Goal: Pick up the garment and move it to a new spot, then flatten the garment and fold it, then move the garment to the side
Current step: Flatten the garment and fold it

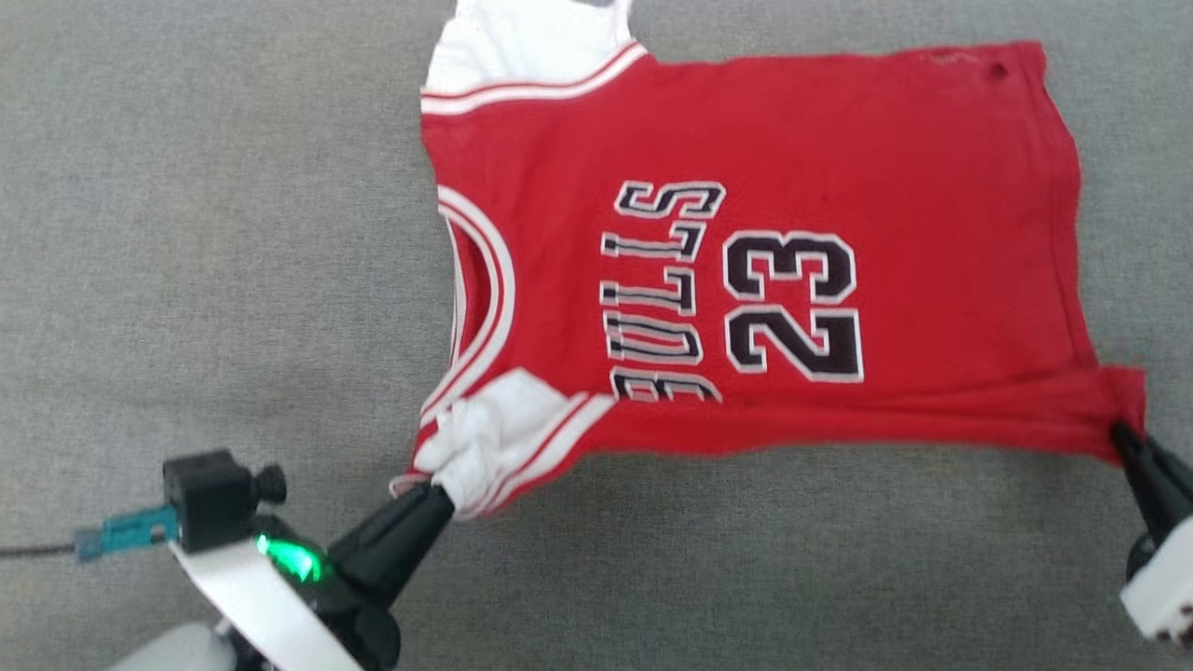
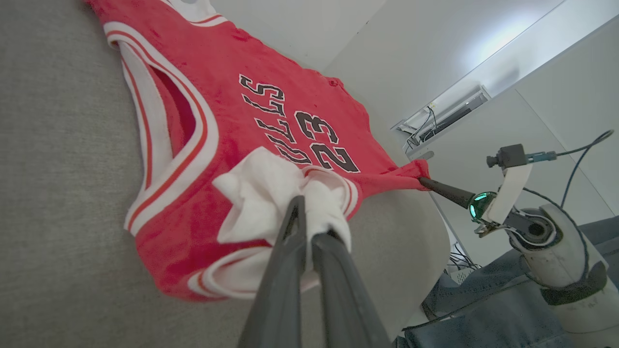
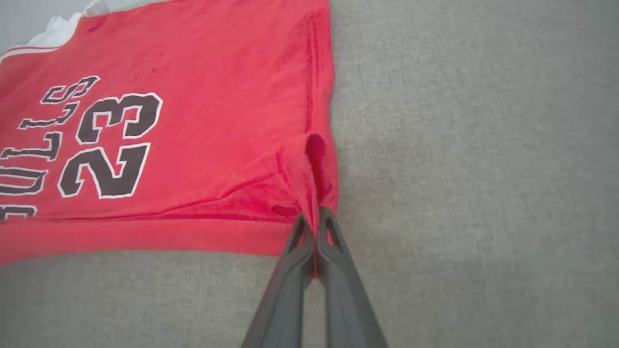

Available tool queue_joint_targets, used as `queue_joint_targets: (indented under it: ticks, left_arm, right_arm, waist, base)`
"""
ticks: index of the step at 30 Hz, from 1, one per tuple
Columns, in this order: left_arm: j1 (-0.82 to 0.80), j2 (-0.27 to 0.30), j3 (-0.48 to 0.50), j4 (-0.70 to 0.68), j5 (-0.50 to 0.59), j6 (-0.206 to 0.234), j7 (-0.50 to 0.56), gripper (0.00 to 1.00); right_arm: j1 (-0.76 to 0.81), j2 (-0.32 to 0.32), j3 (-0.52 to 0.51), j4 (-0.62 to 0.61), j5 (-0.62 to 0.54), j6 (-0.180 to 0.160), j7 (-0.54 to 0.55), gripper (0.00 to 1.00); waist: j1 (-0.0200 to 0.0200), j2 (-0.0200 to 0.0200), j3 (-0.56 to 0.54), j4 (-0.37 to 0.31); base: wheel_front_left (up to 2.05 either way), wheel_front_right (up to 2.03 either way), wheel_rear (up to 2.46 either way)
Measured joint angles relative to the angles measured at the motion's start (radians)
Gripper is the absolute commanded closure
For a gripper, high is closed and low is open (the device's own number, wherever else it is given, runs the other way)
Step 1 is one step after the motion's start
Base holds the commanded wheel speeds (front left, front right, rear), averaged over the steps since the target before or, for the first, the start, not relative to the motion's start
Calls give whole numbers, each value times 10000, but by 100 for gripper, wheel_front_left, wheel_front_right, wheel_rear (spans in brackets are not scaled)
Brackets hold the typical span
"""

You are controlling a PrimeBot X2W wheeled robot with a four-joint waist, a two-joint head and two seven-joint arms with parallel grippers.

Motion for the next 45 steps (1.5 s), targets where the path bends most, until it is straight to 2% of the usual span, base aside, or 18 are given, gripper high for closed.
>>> queue_joint_targets:
  ticks: [3, 8, 13, 20, 30, 38, 39, 41, 42, 43, 44, 45]
  left_arm:
    - [476, 249, 40, -491, 132, 0, 0, 100]
    - [105, 374, 58, -654, 36, 0, 0, 100]
    - [-1615, 424, -397, -591, -681, 0, 63, 100]
    - [-3791, 316, -803, 470, -1505, 0, 520, 100]
    - [-5115, -17, -1461, 2215, -1797, 0, 472, 100]
    - [-5610, -199, -2136, 3047, -1824, 0, 460, 100]
    - [-5668, -203, -2253, 3129, -1829, 0, 477, 99]
    - [-5833, -194, -2472, 3292, -1783, 0, 477, 86]
    - [-5938, -167, -2652, 3379, -1662, 0, 493, 68]
    - [-6019, -121, -2842, 3427, -1507, 0, 491, 58]
    - [-6075, -77, -2987, 3446, -1419, 0, 481, 32]
    - [-6115, -31, -3074, 3423, -1467, 0, 476, 0]
  right_arm:
    - [704, 364, -190, -913, -2, 0, 297, 100]
    - [366, 443, -280, -1032, 2, 0, 453, 100]
    - [-1052, 54, -61, -259, -107, -2, 663, 100]
    - [-3057, -132, 337, 1118, -368, 0, 826, 100]
    - [-4279, -31, 506, 2596, -654, 0, 84, 100]
    - [-4630, 6, 642, 3175, -807, 0, -431, 100]
    - [-4673, 6, 677, 3229, -809, 0, -502, 100]
    - [-4758, -2, 802, 3317, -825, 0, -575, 100]
    - [-4771, -15, 863, 3352, -836, 0, -608, 95]
    - [-4772, -23, 917, 3394, -853, 0, -681, 69]
    - [-4771, -40, 982, 3438, -901, 0, -709, 51]
    - [-4762, -56, 1024, 3467, -922, 0, -761, 5]
  waist:
    - [0, 0, 1, -40]
    - [0, 0, -39, -115]
    - [0, 0, 67, -191]
    - [0, 0, 564, -293]
    - [0, 0, 1438, -364]
    - [0, 0, 1844, -388]
    - [0, 0, 1864, -407]
    - [0, -1, 1876, -446]
    - [0, 0, 1862, -457]
    - [0, 0, 1834, -468]
    - [0, 0, 1794, -477]
    - [0, 0, 1743, -485]
  base:
    - [0, 0, 0]
    - [0, 0, 0]
    - [0, 0, 0]
    - [0, 0, 0]
    - [0, 0, 0]
    - [0, 0, 0]
    - [0, 0, 0]
    - [0, 0, 0]
    - [0, 0, 0]
    - [0, 0, 0]
    - [0, 0, 0]
    - [0, 0, 0]
